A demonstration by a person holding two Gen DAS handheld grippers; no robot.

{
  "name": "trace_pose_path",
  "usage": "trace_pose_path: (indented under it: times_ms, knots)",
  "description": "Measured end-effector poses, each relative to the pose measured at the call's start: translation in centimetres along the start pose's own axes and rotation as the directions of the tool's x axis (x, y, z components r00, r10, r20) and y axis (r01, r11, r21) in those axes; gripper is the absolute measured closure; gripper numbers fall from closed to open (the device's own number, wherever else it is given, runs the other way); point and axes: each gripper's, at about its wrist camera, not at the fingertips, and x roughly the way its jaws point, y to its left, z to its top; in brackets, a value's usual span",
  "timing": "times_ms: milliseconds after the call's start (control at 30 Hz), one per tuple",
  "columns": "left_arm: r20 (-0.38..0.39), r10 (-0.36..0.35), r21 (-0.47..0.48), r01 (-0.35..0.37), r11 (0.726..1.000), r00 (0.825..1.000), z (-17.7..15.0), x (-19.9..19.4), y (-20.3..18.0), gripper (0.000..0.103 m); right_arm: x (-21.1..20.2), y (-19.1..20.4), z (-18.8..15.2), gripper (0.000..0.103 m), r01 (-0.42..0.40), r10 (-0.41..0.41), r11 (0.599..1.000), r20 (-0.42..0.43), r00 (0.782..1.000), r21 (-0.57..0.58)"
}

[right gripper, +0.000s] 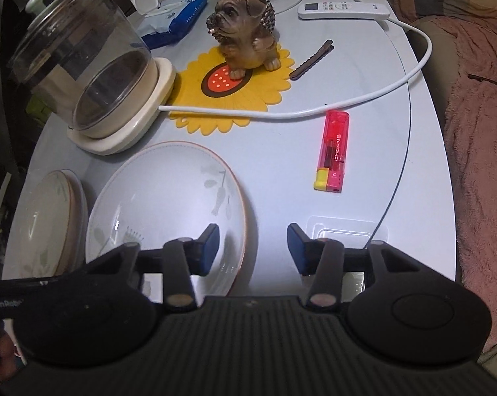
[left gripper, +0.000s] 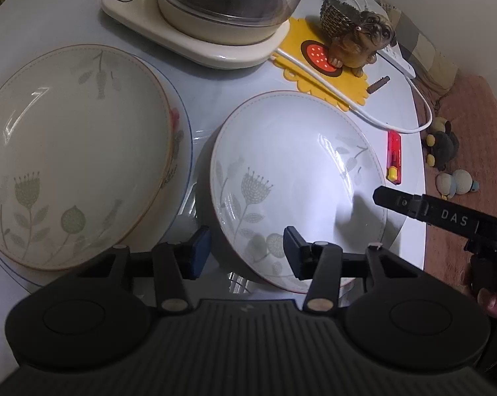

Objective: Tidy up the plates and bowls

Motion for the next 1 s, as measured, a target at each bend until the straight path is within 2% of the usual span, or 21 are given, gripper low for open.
trace_pose_path:
  times_ms: [267, 467, 600, 900, 1000]
  knots:
    - [0.012, 0.018, -0.03, -0.018, 0.999, 1.0, 0.2, 1.7, 0.0, 0.056, 2.1, -0.2, 1.3, 0.079, -0.044, 0.044, 0.999, 0.002, 0.999, -0.032]
    - [0.043, 0.023, -0.045, -0.021, 0.999, 0.999, 0.5, 2.1, 0.0, 0.059, 3.0, -0.2, 1.8, 0.083, -0.087, 0.088, 0.995, 0.014, 0.996, -0.048]
    - [0.042, 0.024, -0.054, -0.021, 0.998, 0.999, 0.7, 2.6, 0.0, 0.059, 3.8, -0.1, 2.0, 0.083, -0.13, 0.13, 0.991, -0.006, 0.992, -0.038]
    - [0.048, 0.032, -0.071, -0.028, 0.997, 0.998, 0.8, 2.2, 0.1, 0.06, 3.8, 0.2, 2.5, 0.083, -0.166, 0.164, 0.981, -0.032, 0.986, -0.1]
    - [0.046, 0.019, -0.087, -0.015, 0.996, 0.999, 0.9, 1.8, 0.4, 0.06, 3.5, 0.1, 2.5, 0.083, -0.181, 0.178, 0.981, -0.043, 0.983, -0.074]
